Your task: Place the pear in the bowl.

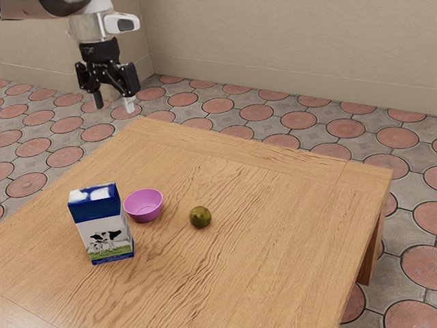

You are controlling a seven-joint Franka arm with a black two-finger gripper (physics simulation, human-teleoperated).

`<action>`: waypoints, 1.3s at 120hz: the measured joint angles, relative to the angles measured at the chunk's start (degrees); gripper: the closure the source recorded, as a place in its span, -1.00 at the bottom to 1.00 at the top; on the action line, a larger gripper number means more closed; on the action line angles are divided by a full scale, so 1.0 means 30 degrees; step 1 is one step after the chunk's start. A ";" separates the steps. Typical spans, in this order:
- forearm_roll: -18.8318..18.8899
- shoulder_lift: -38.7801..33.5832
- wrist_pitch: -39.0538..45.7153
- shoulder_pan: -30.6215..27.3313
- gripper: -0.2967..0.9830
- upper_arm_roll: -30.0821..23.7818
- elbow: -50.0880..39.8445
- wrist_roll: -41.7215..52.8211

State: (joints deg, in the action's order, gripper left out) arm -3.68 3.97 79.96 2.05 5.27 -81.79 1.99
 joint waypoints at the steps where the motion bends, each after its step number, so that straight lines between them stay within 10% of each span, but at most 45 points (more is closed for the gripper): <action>1: 0.0002 0.0004 0.0087 0.0012 -0.51 0.0000 -0.0003 0.0009; 83: 0.0821 1.0122 0.6629 0.2722 -0.51 -0.0317 0.3537 -0.1287; 156: -0.0674 1.1554 0.8586 0.2605 -0.50 -0.0182 0.0640 -0.3770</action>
State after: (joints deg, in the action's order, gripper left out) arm -5.70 38.63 105.72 9.86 4.73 -79.87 -9.32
